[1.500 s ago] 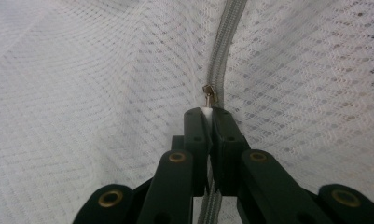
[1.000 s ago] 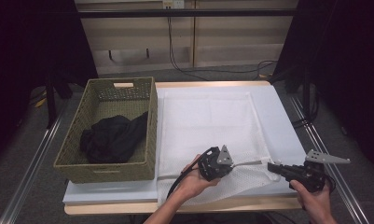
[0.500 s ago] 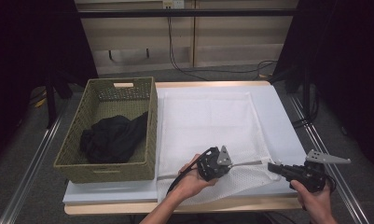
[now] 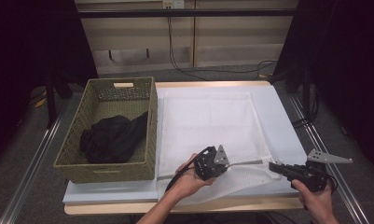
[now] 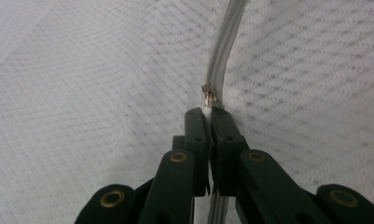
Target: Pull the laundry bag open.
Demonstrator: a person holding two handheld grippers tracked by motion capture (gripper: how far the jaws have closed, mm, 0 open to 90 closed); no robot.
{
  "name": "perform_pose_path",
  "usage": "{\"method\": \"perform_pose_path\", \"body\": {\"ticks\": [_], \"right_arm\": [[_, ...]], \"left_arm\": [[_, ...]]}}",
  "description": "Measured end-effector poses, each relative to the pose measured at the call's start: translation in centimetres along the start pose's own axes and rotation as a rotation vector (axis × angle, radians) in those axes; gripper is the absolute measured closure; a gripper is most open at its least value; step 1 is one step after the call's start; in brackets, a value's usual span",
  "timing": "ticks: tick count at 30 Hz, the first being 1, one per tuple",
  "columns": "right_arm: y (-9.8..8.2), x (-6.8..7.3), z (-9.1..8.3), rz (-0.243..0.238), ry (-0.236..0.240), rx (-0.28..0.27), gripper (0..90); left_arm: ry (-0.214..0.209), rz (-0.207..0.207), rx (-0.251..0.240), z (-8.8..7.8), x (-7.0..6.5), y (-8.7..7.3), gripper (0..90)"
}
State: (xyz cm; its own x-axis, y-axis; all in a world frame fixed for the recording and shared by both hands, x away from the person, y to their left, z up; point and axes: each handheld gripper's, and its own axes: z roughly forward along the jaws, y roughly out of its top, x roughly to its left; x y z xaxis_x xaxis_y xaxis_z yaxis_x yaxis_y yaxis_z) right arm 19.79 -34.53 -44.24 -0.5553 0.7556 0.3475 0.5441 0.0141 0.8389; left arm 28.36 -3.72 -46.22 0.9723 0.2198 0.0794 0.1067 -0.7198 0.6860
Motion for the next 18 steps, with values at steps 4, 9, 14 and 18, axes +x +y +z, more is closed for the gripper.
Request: {"method": "perform_pose_path", "body": {"ticks": [4,9,14,18], "right_arm": [[-0.1,0.0,0.0,0.002,-0.001,0.003,87.1],[0.0,0.0,0.0,-0.001,-0.003,0.004,87.1],[0.4,-0.1,0.0,0.0,-0.004,0.0,87.1],[0.2,-0.2,-0.1,0.007,-0.004,0.005,87.0]], "left_arm": [[-0.005,0.001,0.002,-0.1,0.0,-0.1,86.8],[-0.015,-0.005,-0.004,-0.5,0.1,-0.3,86.8],[-0.014,0.01,-0.006,-1.1,-0.2,-0.1,86.8],[-0.022,0.028,0.009,-1.5,0.1,-0.5,86.8]]}}
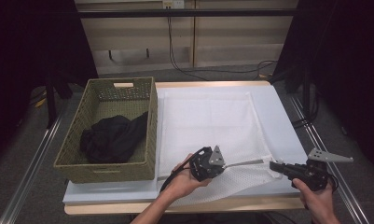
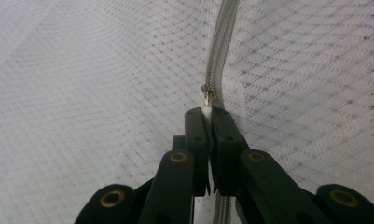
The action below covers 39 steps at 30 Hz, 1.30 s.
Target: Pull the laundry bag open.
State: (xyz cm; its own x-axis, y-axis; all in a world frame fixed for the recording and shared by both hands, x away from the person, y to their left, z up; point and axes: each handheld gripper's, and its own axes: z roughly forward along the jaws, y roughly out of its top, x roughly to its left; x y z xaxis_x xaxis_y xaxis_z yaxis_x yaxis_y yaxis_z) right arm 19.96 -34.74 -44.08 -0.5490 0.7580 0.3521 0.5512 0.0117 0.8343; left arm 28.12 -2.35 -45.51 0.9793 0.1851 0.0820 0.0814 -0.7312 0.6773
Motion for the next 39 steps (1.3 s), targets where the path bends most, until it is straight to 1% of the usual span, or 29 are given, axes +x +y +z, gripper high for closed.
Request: {"method": "perform_pose_path", "body": {"ticks": [1,2,3,4,5,6,7,8,13,15,16,18,19,20,22,24,25,26,27,28,29,30,33,34,35,36,37,38,39], "right_arm": [[-0.1,0.0,0.1,0.003,-0.007,0.002,87.1],[-0.2,0.0,0.1,0.003,0.0,0.003,87.1],[-0.1,0.0,0.0,0.001,-0.01,-0.001,87.1],[-0.1,0.0,-0.1,0.001,-0.008,-0.003,87.0],[0.1,-0.1,-0.3,0.003,-0.018,-0.017,87.1],[0.1,-0.2,-0.5,0.009,-0.015,-0.022,87.1],[0.1,-0.3,-0.5,0.006,-0.014,-0.022,87.0],[-0.1,-0.3,-0.5,0.008,-0.017,-0.017,87.1],[-0.2,-0.3,-0.4,0.008,-0.016,-0.015,87.1],[-0.2,-0.2,-0.4,0.006,-0.013,-0.017,87.0],[-0.1,-0.2,-0.4,0.005,-0.016,-0.017,87.0],[-0.1,-0.2,-0.6,0.005,-0.015,-0.019,87.0],[-0.2,-0.1,-0.6,0.006,-0.018,-0.02,87.0],[-0.2,-0.2,-0.6,0.006,-0.018,-0.021,87.0],[-0.2,-0.2,-0.6,0.012,-0.018,-0.023,87.0],[-0.2,-0.1,-0.6,0.006,-0.014,-0.019,87.0],[-0.1,0.0,-0.5,0.005,-0.016,-0.022,87.0],[-0.1,-0.1,-0.6,0.005,-0.013,-0.023,87.0],[0.0,-0.1,-0.6,0.005,-0.012,-0.025,87.0],[-0.1,-0.1,-0.7,0.006,-0.013,-0.024,87.0],[-0.1,-0.1,-0.6,0.006,-0.013,-0.024,87.0],[-0.2,-0.1,-0.6,0.01,-0.014,-0.022,87.0],[-0.2,-0.1,-0.6,0.009,-0.013,-0.025,87.0],[-0.1,-0.1,-0.6,0.007,-0.012,-0.025,87.0],[-0.1,-0.1,-0.6,0.002,-0.01,-0.025,86.9],[-0.1,0.0,-0.6,0.001,-0.009,-0.026,86.9],[-0.1,0.0,-0.6,0.004,-0.006,-0.023,86.9],[-0.1,0.0,-0.6,0.003,-0.007,-0.022,86.9],[-0.2,0.0,-0.6,0.003,-0.006,-0.019,86.8]], "left_arm": [[0.005,-0.002,0.01,0.1,-0.1,0.0,86.8],[0.011,0.003,0.019,0.1,-0.2,-0.1,86.8],[0.014,-0.003,0.009,0.3,-0.4,-0.2,86.8],[0.013,0.007,0.021,0.3,-0.3,-0.3,86.8],[0.018,0.006,0.022,0.3,-0.4,-0.3,86.8],[0.021,-0.002,0.02,0.3,-0.4,-0.4,86.8],[0.014,0.007,0.031,0.2,-0.2,-0.5,86.8],[0.021,-0.011,0.024,0.3,-0.3,-0.6,86.8],[0.014,-0.015,0.026,0.3,-0.2,-0.7,86.8],[0.002,-0.008,0.044,0.2,0.0,-0.8,86.8],[0.013,-0.016,0.039,0.2,0.0,-1.0,86.7],[0.013,-0.018,0.052,0.0,0.0,-1.1,86.8],[0.017,-0.021,0.039,0.0,0.0,-1.1,86.8],[0.015,-0.023,0.038,0.0,0.0,-1.1,86.8],[0.014,-0.016,0.043,0.0,0.0,-1.1,86.8],[0.015,-0.012,0.047,0.0,-0.1,-1.2,86.8],[0.015,-0.008,0.062,0.0,0.0,-1.2,86.8],[0.019,-0.016,0.076,0.0,0.0,-1.4,86.8],[0.03,-0.024,0.074,0.1,0.0,-1.5,86.8],[0.022,-0.017,0.083,0.0,0.0,-1.6,86.8],[0.028,-0.024,0.073,-0.1,0.0,-1.7,86.8],[0.031,-0.023,0.085,-0.3,0.1,-1.8,86.8],[0.028,-0.025,0.075,-0.4,0.2,-1.9,86.8],[0.035,-0.019,0.087,-0.6,0.2,-1.9,86.8],[0.023,-0.017,0.072,-0.5,0.2,-2.0,86.7],[0.034,-0.019,0.079,-0.6,0.2,-2.0,86.8],[0.034,-0.031,0.069,-0.5,0.1,-2.1,86.8],[0.038,-0.023,0.083,-0.6,0.1,-2.1,86.8],[0.031,-0.025,0.072,-0.6,0.2,-2.2,86.8]]}}
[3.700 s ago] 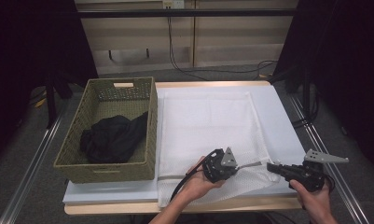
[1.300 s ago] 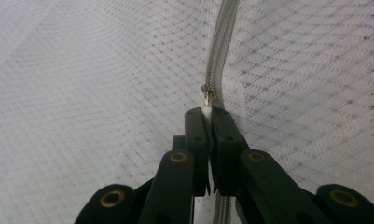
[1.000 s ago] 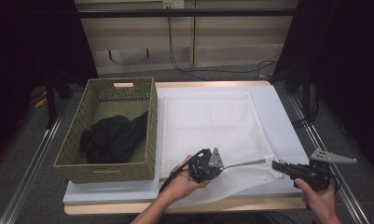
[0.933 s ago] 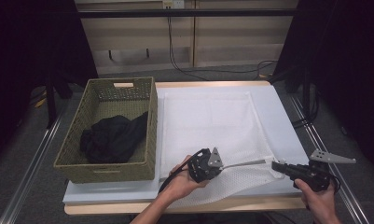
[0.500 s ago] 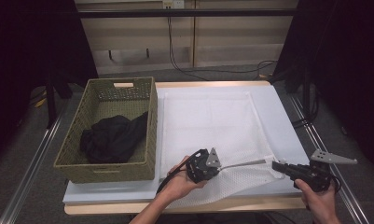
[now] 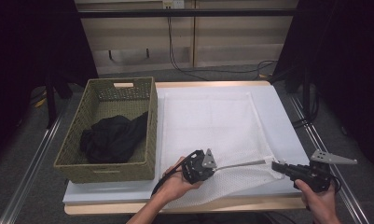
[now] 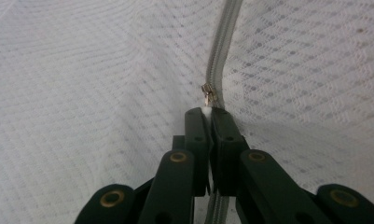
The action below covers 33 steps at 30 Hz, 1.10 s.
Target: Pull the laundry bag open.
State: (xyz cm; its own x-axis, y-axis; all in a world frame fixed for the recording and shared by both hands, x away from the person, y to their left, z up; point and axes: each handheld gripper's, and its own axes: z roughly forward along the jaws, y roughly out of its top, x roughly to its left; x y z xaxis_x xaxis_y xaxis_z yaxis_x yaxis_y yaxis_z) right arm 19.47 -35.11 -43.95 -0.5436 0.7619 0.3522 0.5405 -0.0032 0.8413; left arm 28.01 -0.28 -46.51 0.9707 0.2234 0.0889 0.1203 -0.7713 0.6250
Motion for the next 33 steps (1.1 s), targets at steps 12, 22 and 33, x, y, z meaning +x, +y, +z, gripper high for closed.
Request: {"method": "perform_pose_path", "body": {"ticks": [12,22,33], "right_arm": [[0.0,0.0,0.0,-0.006,0.006,-0.006,86.8],[0.1,-0.1,-0.1,-0.003,0.003,-0.014,86.8],[-0.1,0.0,0.0,-0.009,0.009,0.002,86.7]], "left_arm": [[0.007,0.006,0.018,-0.6,0.1,-0.4,86.8],[0.021,0.007,0.017,-1.2,-0.1,-0.8,86.7],[0.031,-0.002,0.035,-1.3,0.3,-0.7,86.8]]}}
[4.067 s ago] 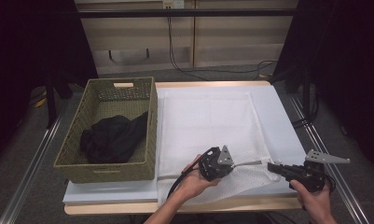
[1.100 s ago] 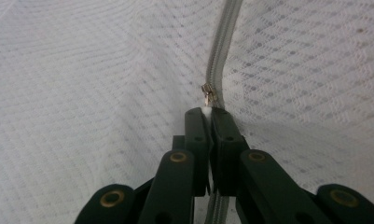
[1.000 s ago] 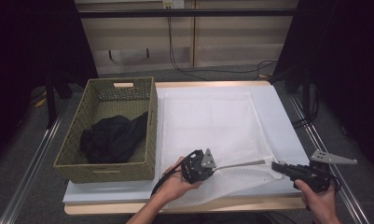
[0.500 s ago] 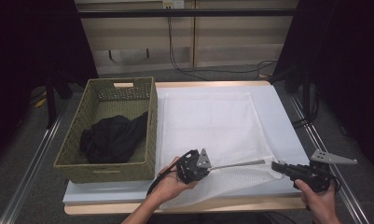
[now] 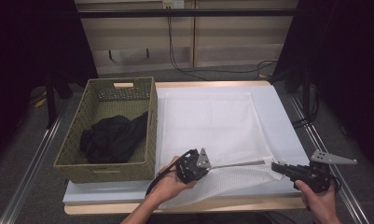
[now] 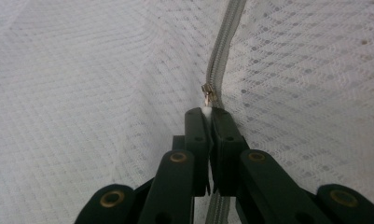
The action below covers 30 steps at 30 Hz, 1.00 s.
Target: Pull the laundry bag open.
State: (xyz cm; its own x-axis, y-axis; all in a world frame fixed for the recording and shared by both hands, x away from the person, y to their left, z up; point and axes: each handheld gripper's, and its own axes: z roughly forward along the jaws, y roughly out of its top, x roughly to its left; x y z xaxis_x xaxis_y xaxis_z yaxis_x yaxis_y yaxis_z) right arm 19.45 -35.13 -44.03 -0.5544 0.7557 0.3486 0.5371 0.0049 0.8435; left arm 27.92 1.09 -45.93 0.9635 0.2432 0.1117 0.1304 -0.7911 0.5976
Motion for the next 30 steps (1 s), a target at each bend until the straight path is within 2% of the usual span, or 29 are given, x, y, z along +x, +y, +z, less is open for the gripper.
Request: {"method": "perform_pose_path", "body": {"ticks": [4,6,11,13,14,15,16,17,18,20,21,22,23,26,29,30], "right_arm": [[0.1,0.0,0.0,-0.003,0.0,-0.001,86.8],[0.1,0.1,0.0,-0.003,0.005,0.004,86.8],[0.1,0.3,0.0,-0.006,0.005,0.001,86.9],[0.1,0.1,-0.2,-0.004,0.003,0.0,86.9],[0.0,0.0,-0.2,-0.002,-0.002,-0.001,86.9],[0.0,0.0,-0.2,0.002,-0.006,-0.006,86.9],[0.0,-0.1,-0.3,0.005,-0.005,-0.003,87.0],[0.0,-0.1,-0.3,0.006,-0.006,-0.004,87.1],[0.0,0.0,-0.3,-0.001,-0.018,-0.007,87.1],[0.1,0.0,-0.5,-0.003,-0.014,-0.011,87.1],[0.0,0.0,-0.5,0.0,-0.017,-0.015,87.1],[0.0,-0.1,-0.5,0.007,-0.011,-0.01,87.1],[-0.1,-0.1,-0.4,0.006,-0.013,-0.008,87.1],[-0.1,-0.1,-0.6,0.007,-0.013,-0.01,87.0],[0.0,-0.1,-0.5,0.007,-0.014,-0.012,87.0],[-0.1,0.0,-0.5,0.006,-0.012,-0.011,87.0]], "left_arm": [[-0.012,0.007,0.0,0.0,-0.3,-0.3,86.8],[-0.011,-0.002,-0.016,-0.3,-0.2,-0.4,86.8],[0.003,-0.006,-0.02,-0.9,-0.2,-0.5,86.8],[0.007,0.021,-0.001,-1.0,-0.6,-0.2,86.8],[0.002,0.011,-0.001,-0.8,-0.8,-0.1,86.8],[0.0,0.031,0.011,-0.8,-0.8,0.0,86.8],[0.005,0.022,-0.001,-0.6,-1.0,-0.1,86.8],[0.006,0.028,0.015,-0.6,-0.7,-0.2,86.8],[0.009,0.002,0.002,-0.7,-0.6,-0.4,86.8],[0.0,-0.001,0.005,-0.8,-0.5,-0.7,86.8],[0.002,0.022,0.018,-1.0,-0.6,-0.7,86.8],[0.011,0.009,0.009,-0.9,-0.8,-0.8,86.8],[0.005,0.017,0.018,-1.2,-0.8,-0.8,86.8],[0.013,-0.005,0.0,-1.7,-0.5,-1.2,86.8],[0.006,0.012,0.015,-1.9,-0.4,-1.4,86.8],[0.019,0.001,0.007,-1.9,-0.6,-1.6,86.8]]}}
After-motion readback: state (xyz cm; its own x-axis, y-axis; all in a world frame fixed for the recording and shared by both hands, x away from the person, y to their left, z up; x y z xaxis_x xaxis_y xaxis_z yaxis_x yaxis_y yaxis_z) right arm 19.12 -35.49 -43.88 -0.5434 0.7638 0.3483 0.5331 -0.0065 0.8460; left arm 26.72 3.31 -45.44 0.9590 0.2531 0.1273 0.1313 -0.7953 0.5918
